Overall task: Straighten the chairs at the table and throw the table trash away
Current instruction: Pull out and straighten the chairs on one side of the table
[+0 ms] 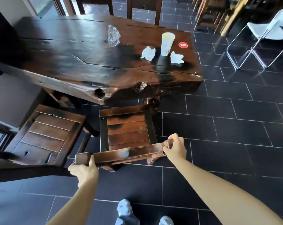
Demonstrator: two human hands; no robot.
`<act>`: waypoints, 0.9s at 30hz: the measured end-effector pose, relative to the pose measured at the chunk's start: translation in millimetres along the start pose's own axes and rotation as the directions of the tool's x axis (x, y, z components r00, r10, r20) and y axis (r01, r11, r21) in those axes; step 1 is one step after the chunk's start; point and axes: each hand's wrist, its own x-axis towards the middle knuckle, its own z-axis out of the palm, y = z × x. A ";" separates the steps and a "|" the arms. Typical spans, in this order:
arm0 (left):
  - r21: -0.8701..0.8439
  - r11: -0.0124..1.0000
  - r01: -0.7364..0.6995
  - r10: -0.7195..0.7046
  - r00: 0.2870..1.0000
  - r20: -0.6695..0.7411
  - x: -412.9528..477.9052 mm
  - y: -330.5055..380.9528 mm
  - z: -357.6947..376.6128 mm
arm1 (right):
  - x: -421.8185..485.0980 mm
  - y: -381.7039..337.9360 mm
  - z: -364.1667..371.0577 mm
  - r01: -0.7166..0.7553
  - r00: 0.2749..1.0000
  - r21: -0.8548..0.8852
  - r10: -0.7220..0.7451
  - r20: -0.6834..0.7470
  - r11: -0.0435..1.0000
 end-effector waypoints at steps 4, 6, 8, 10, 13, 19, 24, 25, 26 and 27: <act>0.070 0.997 0.023 -0.023 1.000 -0.002 -15.5 4.4 18.2 | 30.2 -0.6 -12.9 -0.011 0.999 -0.060 0.013 0.033 0.998; 0.140 0.990 0.030 -0.032 0.999 0.010 -13.4 7.8 22.7 | 38.9 -0.9 -13.9 0.002 0.999 -0.073 0.001 0.038 0.997; 0.178 0.984 0.025 -0.029 0.999 0.018 -6.2 10.1 23.9 | 42.0 -2.9 -11.8 0.011 1.000 -0.069 -0.010 0.020 0.998; 0.234 0.972 0.003 -0.009 1.000 0.022 1.2 11.6 22.3 | 42.5 -5.9 -7.7 0.009 1.000 -0.064 -0.009 -0.007 0.998; 0.313 0.949 -0.040 0.029 0.999 0.039 9.7 14.5 19.3 | 40.5 -10.0 -2.3 0.013 0.999 -0.064 -0.015 -0.028 0.998; 0.404 0.911 -0.080 0.050 0.995 0.084 23.1 27.9 10.4 | 33.6 -12.3 10.3 0.081 0.994 -0.086 -0.086 -0.061 0.993; 0.355 0.929 -0.104 0.059 0.989 0.136 44.3 38.8 9.0 | 32.2 -27.0 17.2 0.054 0.996 -0.103 -0.062 -0.069 0.993; 0.358 0.927 -0.116 0.068 0.987 0.144 47.3 40.9 8.2 | 31.9 -29.6 18.4 0.050 0.996 -0.118 -0.058 -0.064 0.992; 0.359 0.925 -0.126 0.076 0.986 0.149 50.3 43.1 7.0 | 31.6 -32.1 20.2 0.047 0.997 -0.132 -0.055 -0.060 0.990; 0.361 0.922 -0.142 0.090 0.983 0.158 53.8 45.3 5.8 | 31.0 -34.7 22.2 0.043 0.997 -0.138 -0.051 -0.058 0.990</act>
